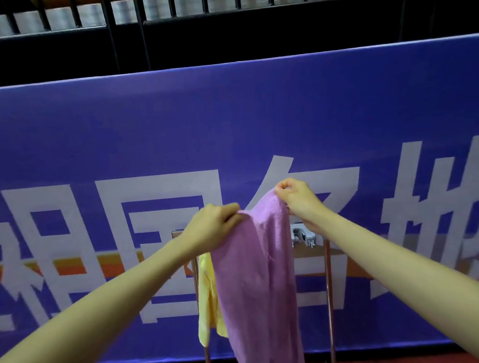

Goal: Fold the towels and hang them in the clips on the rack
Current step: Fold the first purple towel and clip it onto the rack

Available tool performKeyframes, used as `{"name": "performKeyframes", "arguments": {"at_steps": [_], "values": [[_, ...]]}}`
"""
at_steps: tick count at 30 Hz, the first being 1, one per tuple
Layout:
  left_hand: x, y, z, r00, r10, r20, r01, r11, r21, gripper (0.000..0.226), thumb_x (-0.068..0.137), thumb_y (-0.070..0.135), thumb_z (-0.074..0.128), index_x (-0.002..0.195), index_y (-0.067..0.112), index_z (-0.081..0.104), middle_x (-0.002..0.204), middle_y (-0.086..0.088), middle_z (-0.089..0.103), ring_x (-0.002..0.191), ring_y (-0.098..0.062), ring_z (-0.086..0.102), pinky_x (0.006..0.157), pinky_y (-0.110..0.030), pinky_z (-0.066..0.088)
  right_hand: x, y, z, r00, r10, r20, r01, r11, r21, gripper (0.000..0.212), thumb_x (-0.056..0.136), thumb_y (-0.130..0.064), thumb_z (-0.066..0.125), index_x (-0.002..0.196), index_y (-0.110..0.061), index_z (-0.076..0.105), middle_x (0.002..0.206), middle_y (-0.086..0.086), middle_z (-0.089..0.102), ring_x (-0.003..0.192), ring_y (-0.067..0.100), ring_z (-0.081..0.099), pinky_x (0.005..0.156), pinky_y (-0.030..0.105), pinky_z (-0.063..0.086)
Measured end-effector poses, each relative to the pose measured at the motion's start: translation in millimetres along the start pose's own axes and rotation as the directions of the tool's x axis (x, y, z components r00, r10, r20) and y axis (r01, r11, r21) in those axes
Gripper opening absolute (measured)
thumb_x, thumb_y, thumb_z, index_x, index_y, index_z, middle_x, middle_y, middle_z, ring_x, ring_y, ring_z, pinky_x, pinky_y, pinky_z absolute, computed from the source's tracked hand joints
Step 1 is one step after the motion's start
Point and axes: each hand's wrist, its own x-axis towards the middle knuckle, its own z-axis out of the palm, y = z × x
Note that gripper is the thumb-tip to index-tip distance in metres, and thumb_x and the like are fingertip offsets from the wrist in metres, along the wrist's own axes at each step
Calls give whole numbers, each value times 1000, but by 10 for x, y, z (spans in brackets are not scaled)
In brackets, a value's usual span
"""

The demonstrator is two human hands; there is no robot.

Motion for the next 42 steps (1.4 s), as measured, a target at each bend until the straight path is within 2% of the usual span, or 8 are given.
{"name": "performKeyframes", "arguments": {"at_steps": [2,6,11,14,23,32,38,42], "values": [[79,70,-104,994,-80,-72,68,986,-149,44,94,42,50,59,16,39,52,4,37,54,-15,32,53,-32,29,-41,-1,41,997,26,66,-34,992,124,15,95,-14,49,86,-12,60,87,10,59,79,20,52,72,35,44],[162,178,-140,990,-137,-44,125,971,-204,55,92,47,52,58,6,38,55,-1,31,54,-14,25,53,-32,25,-152,-60,109,986,18,167,-77,931,357,17,97,-10,49,84,-9,60,82,8,63,74,19,60,69,31,51],[165,212,-36,970,-219,-108,180,941,-286,56,91,44,53,56,3,38,55,-2,30,54,-16,25,54,-34,25,-298,-35,206,958,50,284,-208,803,558,25,98,-9,46,114,5,59,99,15,67,82,21,66,74,32,56],[121,209,7,958,-244,-148,185,925,-332,55,93,40,53,58,-1,41,55,-4,29,54,-15,25,54,-34,25,-380,4,240,953,37,300,-225,749,623,25,99,-8,44,115,5,58,103,16,67,86,21,68,73,30,58],[93,234,32,942,-280,-183,192,902,-386,54,94,35,55,57,-3,47,51,-3,33,49,-13,28,51,-28,27,-505,10,281,957,9,289,-207,720,663,14,93,2,50,100,-3,61,98,15,70,87,21,69,74,27,58],[118,296,20,930,-309,-201,206,887,-413,51,94,32,55,46,20,44,44,7,32,41,-8,32,45,-15,26,-528,-19,272,958,28,285,-221,706,673,17,91,0,56,107,-3,61,100,16,70,89,22,70,73,28,58],[148,300,27,929,-296,-221,189,895,-405,50,94,36,54,54,6,50,49,1,32,48,-12,27,50,-28,28,-531,-46,214,962,-11,273,-185,709,681,27,82,6,63,108,0,59,106,18,69,93,24,68,85,31,57],[159,359,4,940,-280,-196,186,900,-395,51,93,36,55,50,15,37,49,4,27,49,-12,23,49,-27,24,-501,-65,161,978,-6,209,-123,789,602,20,85,1,63,105,0,64,100,16,71,90,23,70,81,30,58]]}}
